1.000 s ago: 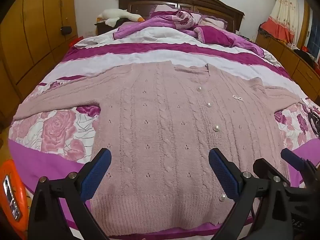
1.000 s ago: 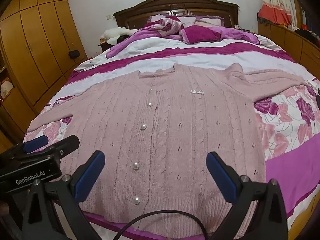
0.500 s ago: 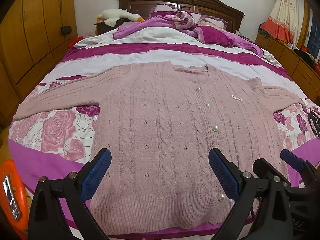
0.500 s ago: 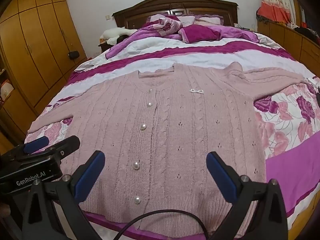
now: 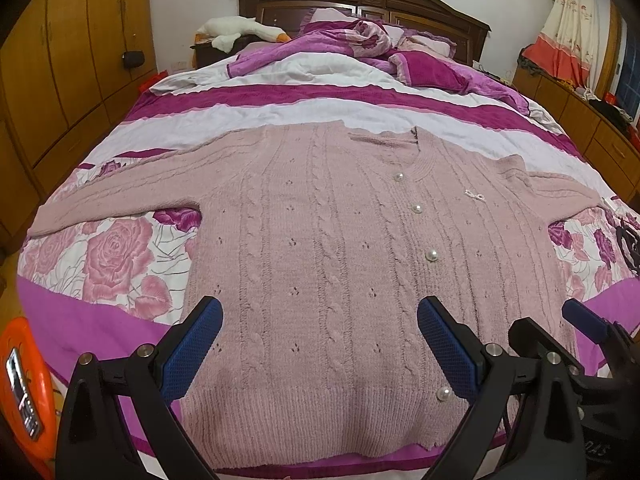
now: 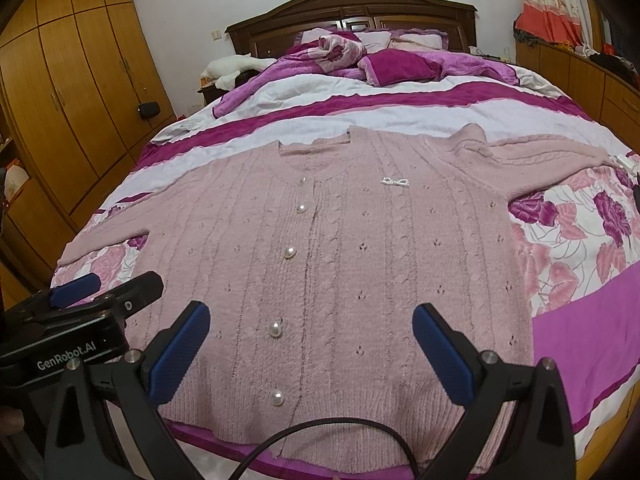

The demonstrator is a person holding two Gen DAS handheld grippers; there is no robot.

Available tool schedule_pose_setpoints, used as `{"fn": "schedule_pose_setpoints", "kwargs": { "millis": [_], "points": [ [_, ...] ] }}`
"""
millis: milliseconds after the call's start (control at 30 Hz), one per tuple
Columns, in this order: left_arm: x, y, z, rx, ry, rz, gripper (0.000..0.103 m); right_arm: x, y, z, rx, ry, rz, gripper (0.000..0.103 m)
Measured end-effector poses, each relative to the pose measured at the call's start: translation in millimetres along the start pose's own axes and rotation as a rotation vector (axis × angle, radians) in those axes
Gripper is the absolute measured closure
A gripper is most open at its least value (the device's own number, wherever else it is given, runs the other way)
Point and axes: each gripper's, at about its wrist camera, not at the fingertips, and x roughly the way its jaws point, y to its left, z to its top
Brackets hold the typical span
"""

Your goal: Fold small clothes

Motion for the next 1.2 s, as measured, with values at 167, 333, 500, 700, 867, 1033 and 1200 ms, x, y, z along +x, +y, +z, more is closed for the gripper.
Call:
{"fn": "schedule_pose_setpoints", "kwargs": {
  "millis": [167, 333, 500, 700, 867, 1033, 1200],
  "points": [
    [-0.9, -3.0, -1.0, -0.001, 0.001, 0.000, 0.022, 0.5, 0.9, 0.4, -0.001, 0.000, 0.000, 0.000],
    [-0.9, -3.3, -0.5, -0.003, 0.002, 0.001, 0.022, 0.2, 0.7, 0.4, 0.000, 0.001, 0.001, 0.000],
    [1.2, 2.8, -6.1, -0.003, 0.003, -0.001, 0.022, -0.2, 0.5, 0.8, 0.002, -0.001, 0.003, 0.000],
    [1.7, 3.5, -6.9, -0.003, 0.010, -0.002, 0.022, -2.5, -1.8, 0.5, 0.007, 0.000, 0.005, 0.000],
    [2.2, 3.9, -7.8, -0.003, 0.011, -0.002, 0.022, -2.9, -1.8, 0.3, 0.008, -0.001, 0.006, 0.000],
    [2.6, 3.8, -8.2, -0.003, 0.013, -0.001, 0.022, -3.0, -2.0, 0.6, 0.008, -0.001, 0.006, 0.000],
    [2.7, 3.9, -8.5, -0.003, 0.012, -0.002, 0.022, -3.1, -2.3, 0.5, 0.008, 0.000, 0.006, 0.000]
  ]
}}
